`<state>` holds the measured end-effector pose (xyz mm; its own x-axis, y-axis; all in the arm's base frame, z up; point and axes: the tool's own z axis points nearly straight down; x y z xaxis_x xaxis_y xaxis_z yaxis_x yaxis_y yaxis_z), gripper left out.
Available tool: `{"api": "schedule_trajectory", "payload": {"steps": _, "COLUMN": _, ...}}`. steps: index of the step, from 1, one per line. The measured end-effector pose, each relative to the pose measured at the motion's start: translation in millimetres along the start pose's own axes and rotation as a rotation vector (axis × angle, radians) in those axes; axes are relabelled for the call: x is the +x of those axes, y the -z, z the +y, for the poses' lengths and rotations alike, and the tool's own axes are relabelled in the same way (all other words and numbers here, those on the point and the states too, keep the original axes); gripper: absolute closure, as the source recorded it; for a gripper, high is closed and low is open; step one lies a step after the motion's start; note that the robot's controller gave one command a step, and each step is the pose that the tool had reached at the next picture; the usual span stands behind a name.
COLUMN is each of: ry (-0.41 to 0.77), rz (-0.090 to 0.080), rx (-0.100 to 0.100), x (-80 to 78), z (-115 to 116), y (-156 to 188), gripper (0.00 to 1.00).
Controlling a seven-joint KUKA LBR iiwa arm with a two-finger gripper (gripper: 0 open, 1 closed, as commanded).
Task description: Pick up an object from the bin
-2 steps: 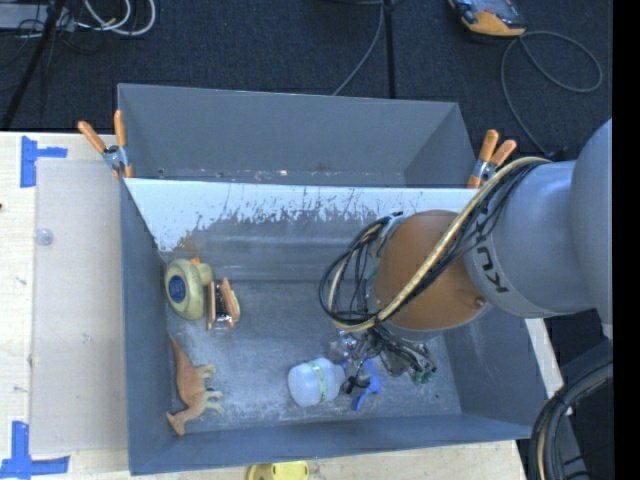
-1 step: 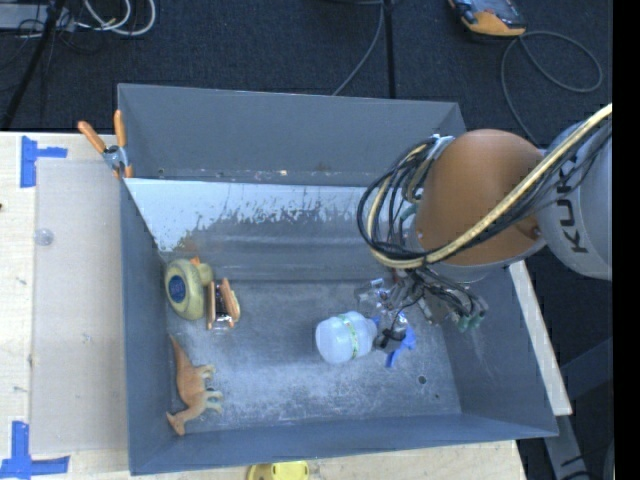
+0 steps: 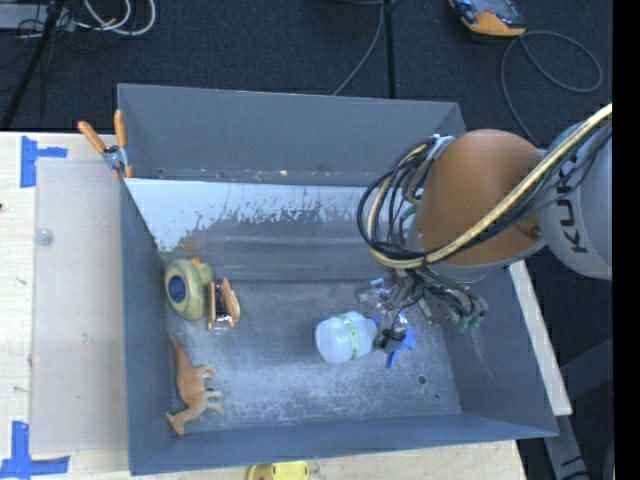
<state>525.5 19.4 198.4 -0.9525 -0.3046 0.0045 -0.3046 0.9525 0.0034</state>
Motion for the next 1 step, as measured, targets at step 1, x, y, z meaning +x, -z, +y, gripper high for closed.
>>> {"api": "schedule_trajectory", "payload": {"steps": 1, "ry": -0.143, "rz": -0.004, "rx": 0.001, "x": 7.8, "z": -5.9, "y": 154.2, "gripper": 1.0}}
